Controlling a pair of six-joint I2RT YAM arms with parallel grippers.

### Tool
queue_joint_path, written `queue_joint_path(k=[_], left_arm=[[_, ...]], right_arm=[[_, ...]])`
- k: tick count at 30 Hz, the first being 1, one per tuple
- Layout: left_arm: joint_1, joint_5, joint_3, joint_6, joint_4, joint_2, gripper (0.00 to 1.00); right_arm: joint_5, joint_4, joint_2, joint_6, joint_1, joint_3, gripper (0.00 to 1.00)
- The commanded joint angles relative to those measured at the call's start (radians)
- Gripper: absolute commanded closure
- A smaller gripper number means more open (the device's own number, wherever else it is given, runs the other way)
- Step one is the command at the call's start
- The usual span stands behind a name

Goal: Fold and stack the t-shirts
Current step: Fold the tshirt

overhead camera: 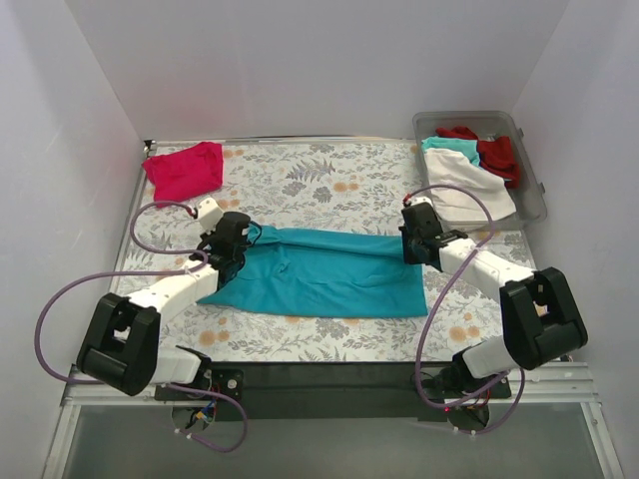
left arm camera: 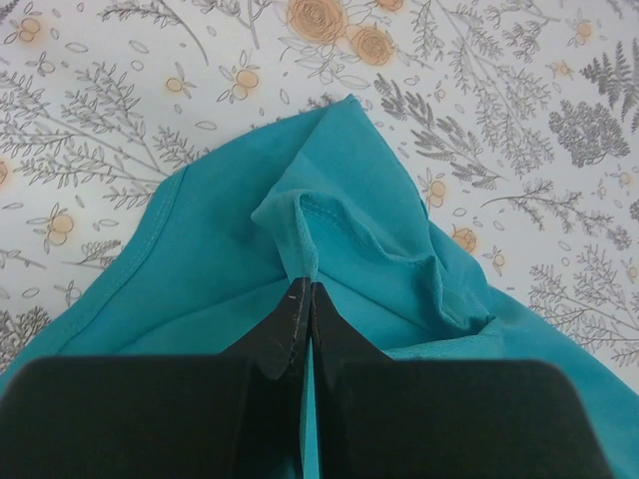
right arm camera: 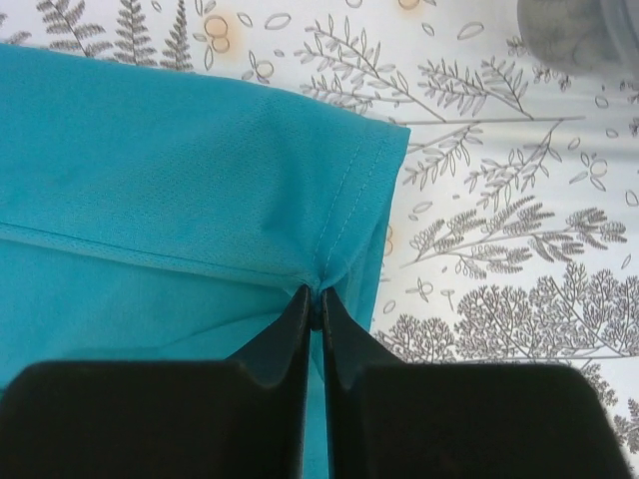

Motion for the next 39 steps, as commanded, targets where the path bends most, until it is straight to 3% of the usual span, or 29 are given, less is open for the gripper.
queue_joint_path(k=[1, 19, 34, 35, 37, 38, 39], left_arm=[[-0.026, -0.084, -0.022, -0.040, -0.069, -0.065, 1.00], [-0.150, -0.210, -0.134, -0.215, -0.228, -0.271, 1.00], [-0.190, -0.223, -0.145, -0.283, -0.291, -0.266, 1.00], [-0.193, -0.219, -0.142, -0.283, -0.295, -0.277, 1.00], [-0.212, -0.216, -0.128, -0.306, -0.337, -0.303, 0.91], [-0.222, -0.218, -0.125, -0.310, -0.350, -0.346, 0.76], [-0.248, -0.219, -0.127, -0.310, -0.354, -0.372, 0.69]], right_arm=[[0.017, -0.027, -0.071, 0.026, 0.002, -0.034, 0.99], [0.029, -0.105, -0.219, 0.044, 0.011, -0.124, 0.99], [-0.034, -0.134, -0.318, 0.038, 0.025, -0.163, 0.99], [-0.058, -0.136, -0.320, 0.037, 0.027, -0.164, 0.78], [-0.067, -0.140, -0.340, 0.037, 0.031, -0.164, 0.62], [-0.063, -0.143, -0.351, 0.035, 0.034, -0.163, 0.57], [-0.057, -0.156, -0.361, 0.035, 0.036, -0.160, 0.54]])
